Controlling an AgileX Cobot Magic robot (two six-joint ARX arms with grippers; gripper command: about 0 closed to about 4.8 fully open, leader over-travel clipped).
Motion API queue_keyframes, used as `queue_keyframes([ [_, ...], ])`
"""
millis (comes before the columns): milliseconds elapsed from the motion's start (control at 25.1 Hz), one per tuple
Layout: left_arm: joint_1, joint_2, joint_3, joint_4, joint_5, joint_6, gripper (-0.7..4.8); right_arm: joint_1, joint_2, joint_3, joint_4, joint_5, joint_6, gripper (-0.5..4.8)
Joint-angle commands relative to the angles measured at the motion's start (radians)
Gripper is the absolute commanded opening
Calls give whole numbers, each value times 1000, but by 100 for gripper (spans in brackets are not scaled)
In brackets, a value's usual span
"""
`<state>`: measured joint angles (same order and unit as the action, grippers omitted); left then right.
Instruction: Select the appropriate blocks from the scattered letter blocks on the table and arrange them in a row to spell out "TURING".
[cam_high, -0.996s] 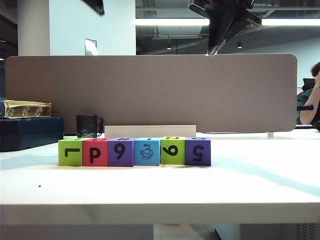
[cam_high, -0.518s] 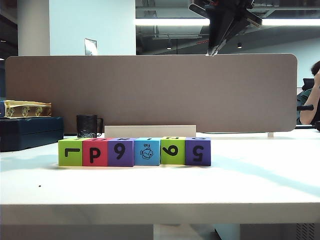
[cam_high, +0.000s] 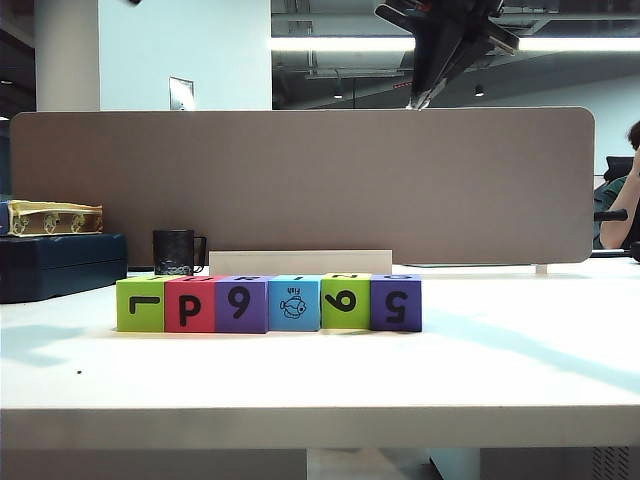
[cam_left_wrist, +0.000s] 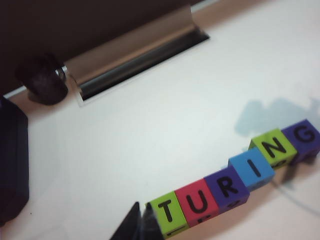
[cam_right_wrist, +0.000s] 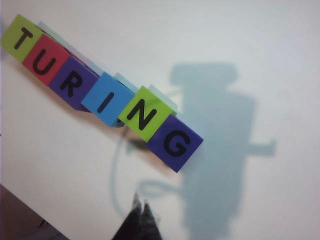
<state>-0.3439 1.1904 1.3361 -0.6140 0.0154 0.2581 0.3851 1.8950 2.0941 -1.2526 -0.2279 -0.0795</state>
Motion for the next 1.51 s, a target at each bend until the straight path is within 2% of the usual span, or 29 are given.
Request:
queue_keyframes([
  [40,32,-155,-198,129,-4,-10,-5,0,-4,4,30,-2,1,-1],
  [199,56,-312,-402,213,-4,-15,-5,0,-4,4,53,1,1,-1],
  [438,118,-536,-651,212,0,-74,-5,2,-4,4,61,1,1,-1],
  [797,204,-789,-910,212,-1,-102,-5,2,-4,4,61,1,1,-1],
  [1036,211,-885,-996,214,-1,-102,-5,1,-4,4,61,1,1,-1],
  [1315,293,-967,-1091,276,0,-148,-6,1,-4,4,61,1,1,-1],
  [1514,316,-1055,-1158,280,0,-163,-5,1,-4,4,61,1,1,-1],
])
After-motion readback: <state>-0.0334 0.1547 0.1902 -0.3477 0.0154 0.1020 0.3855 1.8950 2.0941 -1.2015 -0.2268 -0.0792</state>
